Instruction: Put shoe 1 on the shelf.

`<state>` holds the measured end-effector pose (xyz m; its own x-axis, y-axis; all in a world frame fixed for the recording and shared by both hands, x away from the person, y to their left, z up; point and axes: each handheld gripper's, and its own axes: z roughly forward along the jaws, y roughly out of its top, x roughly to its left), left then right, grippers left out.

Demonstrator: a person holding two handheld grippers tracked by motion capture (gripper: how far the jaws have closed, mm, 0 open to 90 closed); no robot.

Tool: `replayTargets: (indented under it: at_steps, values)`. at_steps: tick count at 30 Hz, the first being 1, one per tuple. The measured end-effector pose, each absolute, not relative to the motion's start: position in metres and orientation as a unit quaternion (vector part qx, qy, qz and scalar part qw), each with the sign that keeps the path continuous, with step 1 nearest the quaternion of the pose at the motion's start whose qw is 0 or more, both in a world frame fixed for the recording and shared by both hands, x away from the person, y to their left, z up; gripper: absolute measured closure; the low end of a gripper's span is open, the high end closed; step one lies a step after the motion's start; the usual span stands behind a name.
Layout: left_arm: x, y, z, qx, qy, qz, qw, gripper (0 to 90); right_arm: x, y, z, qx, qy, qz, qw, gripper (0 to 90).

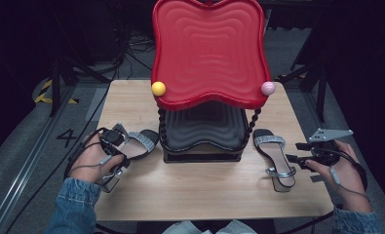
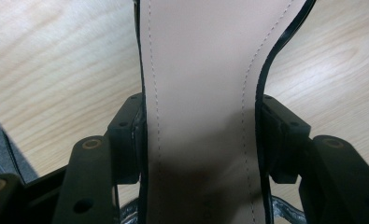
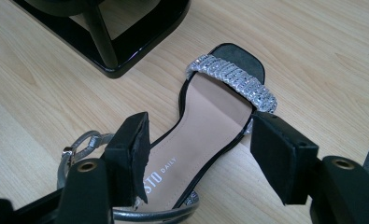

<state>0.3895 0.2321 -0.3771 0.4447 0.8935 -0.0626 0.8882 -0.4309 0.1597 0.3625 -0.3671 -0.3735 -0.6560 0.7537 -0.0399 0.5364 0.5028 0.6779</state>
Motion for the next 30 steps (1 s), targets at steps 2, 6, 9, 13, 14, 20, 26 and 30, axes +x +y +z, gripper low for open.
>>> replayTargets:
  at_steps: [2,6,9,13,14,20,26,30]
  values:
    - [0.390,0.231,-0.371,0.841,0.534,0.020,0.089,42.5,0.362,-0.368,-0.373,0.380,0.850,0.324,0.169,38.3]
    - [0.392,0.231,-0.357,0.836,0.542,0.024,0.088,42.5,0.362,-0.371,-0.372,0.382,0.848,0.327,0.169,38.2]
    - [0.395,0.231,-0.346,0.831,0.548,0.032,0.091,42.5,0.361,-0.373,-0.371,0.385,0.845,0.330,0.169,38.4]
    - [0.396,0.231,-0.329,0.822,0.559,0.044,0.102,42.5,0.361,-0.375,-0.371,0.387,0.843,0.334,0.167,38.8]
    - [0.396,0.231,-0.325,0.821,0.560,0.047,0.103,42.5,0.361,-0.375,-0.370,0.389,0.842,0.334,0.167,38.8]
    - [0.396,0.230,-0.300,0.815,0.567,0.064,0.101,42.5,0.361,-0.378,-0.369,0.395,0.838,0.337,0.166,38.8]
    - [0.397,0.230,-0.276,0.799,0.585,0.068,0.121,42.5,0.361,-0.381,-0.368,0.398,0.834,0.343,0.167,38.9]
    - [0.399,0.229,-0.260,0.786,0.598,0.073,0.138,42.5,0.361,-0.382,-0.367,0.392,0.838,0.343,0.164,39.2]
